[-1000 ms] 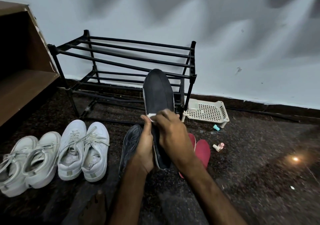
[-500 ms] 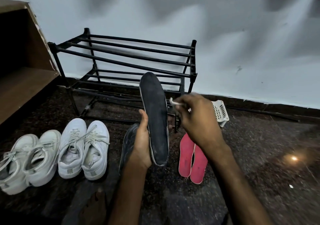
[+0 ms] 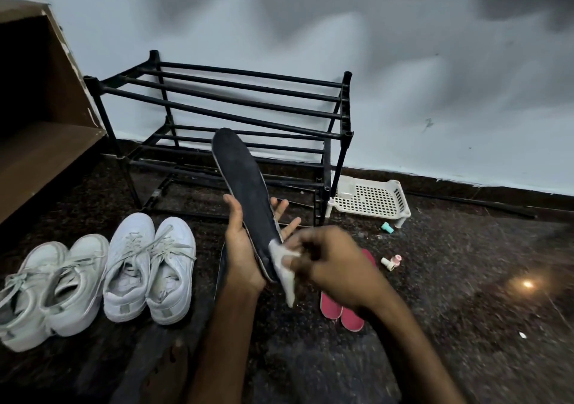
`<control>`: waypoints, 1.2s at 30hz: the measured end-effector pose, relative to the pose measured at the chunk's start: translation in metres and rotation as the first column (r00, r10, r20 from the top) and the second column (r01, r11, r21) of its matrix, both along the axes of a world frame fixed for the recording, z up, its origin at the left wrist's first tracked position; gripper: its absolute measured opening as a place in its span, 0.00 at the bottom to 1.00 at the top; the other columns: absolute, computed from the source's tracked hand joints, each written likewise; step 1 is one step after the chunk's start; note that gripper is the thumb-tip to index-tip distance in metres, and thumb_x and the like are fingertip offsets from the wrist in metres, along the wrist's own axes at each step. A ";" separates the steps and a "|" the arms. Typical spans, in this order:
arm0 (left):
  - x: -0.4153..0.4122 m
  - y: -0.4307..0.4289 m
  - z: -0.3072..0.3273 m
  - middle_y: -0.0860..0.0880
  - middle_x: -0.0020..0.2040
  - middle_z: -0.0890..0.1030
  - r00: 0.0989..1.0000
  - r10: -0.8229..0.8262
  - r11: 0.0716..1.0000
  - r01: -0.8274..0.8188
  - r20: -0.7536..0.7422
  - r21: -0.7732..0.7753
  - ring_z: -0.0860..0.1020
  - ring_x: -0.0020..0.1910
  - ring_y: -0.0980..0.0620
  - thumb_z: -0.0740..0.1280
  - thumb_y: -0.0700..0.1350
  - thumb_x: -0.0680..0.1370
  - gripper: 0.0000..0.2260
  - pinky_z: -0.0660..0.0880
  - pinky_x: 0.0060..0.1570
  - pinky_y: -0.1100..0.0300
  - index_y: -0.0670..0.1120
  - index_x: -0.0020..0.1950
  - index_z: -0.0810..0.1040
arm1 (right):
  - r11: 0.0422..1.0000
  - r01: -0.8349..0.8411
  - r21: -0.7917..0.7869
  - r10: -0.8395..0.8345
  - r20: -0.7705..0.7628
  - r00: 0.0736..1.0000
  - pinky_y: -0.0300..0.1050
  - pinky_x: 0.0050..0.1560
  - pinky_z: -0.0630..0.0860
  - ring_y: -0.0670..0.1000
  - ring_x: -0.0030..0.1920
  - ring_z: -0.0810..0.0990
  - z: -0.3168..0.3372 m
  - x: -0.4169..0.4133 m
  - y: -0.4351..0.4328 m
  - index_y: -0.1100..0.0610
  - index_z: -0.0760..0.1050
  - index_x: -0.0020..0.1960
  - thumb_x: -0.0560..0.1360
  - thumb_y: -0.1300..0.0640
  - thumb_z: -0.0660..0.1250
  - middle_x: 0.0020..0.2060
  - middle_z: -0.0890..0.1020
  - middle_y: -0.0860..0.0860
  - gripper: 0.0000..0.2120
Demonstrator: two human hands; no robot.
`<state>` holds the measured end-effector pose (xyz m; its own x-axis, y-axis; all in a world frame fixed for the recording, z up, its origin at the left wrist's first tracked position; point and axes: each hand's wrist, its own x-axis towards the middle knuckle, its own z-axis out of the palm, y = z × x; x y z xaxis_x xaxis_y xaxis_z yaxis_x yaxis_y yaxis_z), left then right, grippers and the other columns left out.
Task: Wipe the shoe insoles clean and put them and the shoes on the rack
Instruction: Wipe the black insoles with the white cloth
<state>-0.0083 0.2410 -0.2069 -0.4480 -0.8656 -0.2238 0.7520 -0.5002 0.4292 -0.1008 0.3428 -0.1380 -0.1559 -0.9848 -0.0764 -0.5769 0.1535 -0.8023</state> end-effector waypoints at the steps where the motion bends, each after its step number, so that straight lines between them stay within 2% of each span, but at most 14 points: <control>1: 0.000 0.001 0.000 0.45 0.43 0.84 1.000 -0.021 1.000 0.021 -0.019 -0.006 0.81 0.56 0.43 0.56 0.68 0.76 0.32 0.68 0.66 0.39 0.42 0.45 0.85 | 0.991 0.088 -0.099 -0.093 -0.042 0.995 0.45 0.45 0.78 0.45 0.39 0.81 0.005 -0.007 0.000 0.53 0.82 0.46 0.75 0.62 0.69 0.39 0.84 0.48 0.05; 3: -0.003 0.005 -0.002 0.41 0.50 0.82 0.995 -0.080 0.997 0.079 -0.067 -0.015 0.77 0.61 0.41 0.58 0.68 0.76 0.32 0.67 0.69 0.42 0.39 0.50 0.83 | 0.906 0.217 -0.363 -0.330 -0.283 0.901 0.44 0.47 0.77 0.47 0.43 0.81 0.005 -0.011 0.000 0.53 0.81 0.49 0.75 0.63 0.68 0.43 0.83 0.48 0.08; 5: -0.006 0.011 0.000 0.39 0.54 0.79 0.987 -0.147 0.988 0.143 -0.071 -0.059 0.79 0.57 0.42 0.58 0.68 0.75 0.33 0.71 0.66 0.45 0.38 0.56 0.79 | 0.898 0.102 -0.427 -0.284 -0.388 0.877 0.47 0.51 0.76 0.51 0.48 0.79 -0.003 0.007 -0.005 0.55 0.80 0.53 0.74 0.65 0.66 0.48 0.81 0.50 0.11; 8: -0.004 0.014 0.004 0.43 0.51 0.83 0.989 -0.136 0.986 0.129 -0.059 -0.102 0.82 0.57 0.43 0.58 0.66 0.75 0.30 0.67 0.67 0.38 0.40 0.56 0.80 | 0.943 -0.083 -0.323 0.001 -0.246 0.969 0.44 0.54 0.73 0.48 0.52 0.77 -0.028 0.030 -0.005 0.56 0.80 0.51 0.73 0.64 0.65 0.51 0.79 0.51 0.09; 10: 0.004 0.007 0.003 0.45 0.56 0.81 0.987 -0.100 0.989 0.085 -0.127 -0.122 0.77 0.64 0.41 0.64 0.65 0.73 0.31 0.67 0.66 0.35 0.42 0.64 0.77 | 0.938 -0.079 -0.337 0.061 -0.063 0.996 0.38 0.53 0.72 0.43 0.51 0.77 -0.031 0.031 -0.001 0.56 0.81 0.50 0.76 0.59 0.67 0.48 0.80 0.48 0.06; 12: 0.010 0.000 0.002 0.44 0.62 0.79 0.977 -0.113 0.988 0.091 -0.179 -0.128 0.73 0.68 0.40 0.67 0.64 0.72 0.34 0.69 0.64 0.34 0.43 0.69 0.74 | 0.923 -0.086 -0.376 0.096 0.008 0.995 0.38 0.55 0.73 0.43 0.52 0.78 -0.033 0.030 0.001 0.55 0.82 0.51 0.78 0.56 0.66 0.47 0.81 0.46 0.07; 16: 0.011 -0.005 0.003 0.44 0.72 0.72 0.985 -0.147 0.982 0.135 -0.090 -0.132 0.72 0.70 0.42 0.54 0.68 0.77 0.35 0.68 0.67 0.38 0.44 0.74 0.68 | 0.908 -0.159 -0.388 0.107 -0.153 0.982 0.37 0.69 0.64 0.41 0.67 0.69 -0.043 0.034 -0.002 0.52 0.75 0.66 0.81 0.52 0.61 0.64 0.75 0.45 0.15; 19: 0.010 0.001 0.004 0.43 0.65 0.78 0.980 -0.201 0.978 0.201 0.007 -0.052 0.79 0.62 0.45 0.54 0.71 0.75 0.36 0.69 0.66 0.44 0.44 0.67 0.76 | 0.931 -0.218 -0.292 0.138 -0.270 0.953 0.40 0.76 0.52 0.40 0.75 0.57 -0.048 0.018 -0.018 0.51 0.64 0.76 0.83 0.50 0.56 0.76 0.64 0.45 0.22; 22: 0.006 0.012 0.005 0.42 0.60 0.81 0.981 -0.194 0.981 0.194 -0.004 -0.003 0.81 0.58 0.45 0.56 0.68 0.77 0.33 0.78 0.57 0.50 0.43 0.65 0.77 | 0.961 -0.167 -0.222 0.086 -0.335 0.938 0.44 0.77 0.48 0.40 0.76 0.55 -0.042 -0.001 -0.040 0.51 0.61 0.77 0.84 0.51 0.53 0.77 0.61 0.45 0.22; 25: 0.002 0.014 0.012 0.43 0.55 0.83 0.987 -0.161 0.987 0.161 -0.008 -0.015 0.83 0.54 0.46 0.53 0.67 0.78 0.32 0.81 0.49 0.53 0.42 0.63 0.77 | 0.956 -0.083 -0.281 -0.007 -0.307 0.952 0.46 0.77 0.53 0.42 0.73 0.65 -0.038 0.002 -0.040 0.54 0.71 0.72 0.82 0.50 0.55 0.72 0.71 0.49 0.20; 27: 0.004 0.008 0.013 0.46 0.58 0.83 0.996 -0.083 0.995 0.084 0.019 -0.050 0.81 0.58 0.48 0.52 0.66 0.79 0.31 0.79 0.56 0.52 0.43 0.62 0.78 | 0.938 -0.048 -0.344 -0.063 -0.304 0.951 0.48 0.75 0.59 0.45 0.65 0.76 -0.043 0.015 -0.023 0.56 0.79 0.63 0.80 0.51 0.58 0.62 0.81 0.50 0.18; 29: 0.010 0.000 0.010 0.48 0.65 0.80 0.998 0.027 0.996 -0.023 0.055 -0.083 0.75 0.67 0.48 0.50 0.66 0.79 0.31 0.68 0.68 0.45 0.46 0.67 0.76 | 0.907 -0.028 -0.420 -0.087 -0.254 0.963 0.46 0.73 0.63 0.44 0.58 0.80 -0.052 0.031 0.000 0.56 0.82 0.56 0.79 0.51 0.60 0.54 0.84 0.48 0.15; 33: 0.016 -0.008 0.004 0.49 0.70 0.75 1.000 0.009 0.993 -0.008 0.012 -0.120 0.74 0.68 0.46 0.49 0.67 0.77 0.34 0.63 0.70 0.38 0.47 0.74 0.69 | 0.872 -0.059 -0.486 -0.003 -0.128 0.992 0.41 0.74 0.61 0.40 0.66 0.74 -0.057 0.046 0.003 0.56 0.80 0.62 0.80 0.51 0.61 0.62 0.80 0.47 0.16; 36: 0.009 0.001 0.012 0.48 0.61 0.82 0.999 -0.051 0.993 0.053 0.017 -0.106 0.80 0.60 0.49 0.49 0.66 0.79 0.31 0.67 0.68 0.45 0.45 0.65 0.76 | 0.899 -0.138 -0.415 0.055 -0.207 0.977 0.43 0.77 0.53 0.38 0.74 0.61 -0.048 0.038 -0.019 0.55 0.70 0.72 0.82 0.51 0.57 0.72 0.70 0.47 0.20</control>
<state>0.0011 0.2418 -0.1954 -0.4904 -0.8605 -0.1381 0.7197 -0.4892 0.4927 -0.0629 0.3236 -0.1863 -0.0286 -0.9272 0.3735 -0.7155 -0.2420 -0.6554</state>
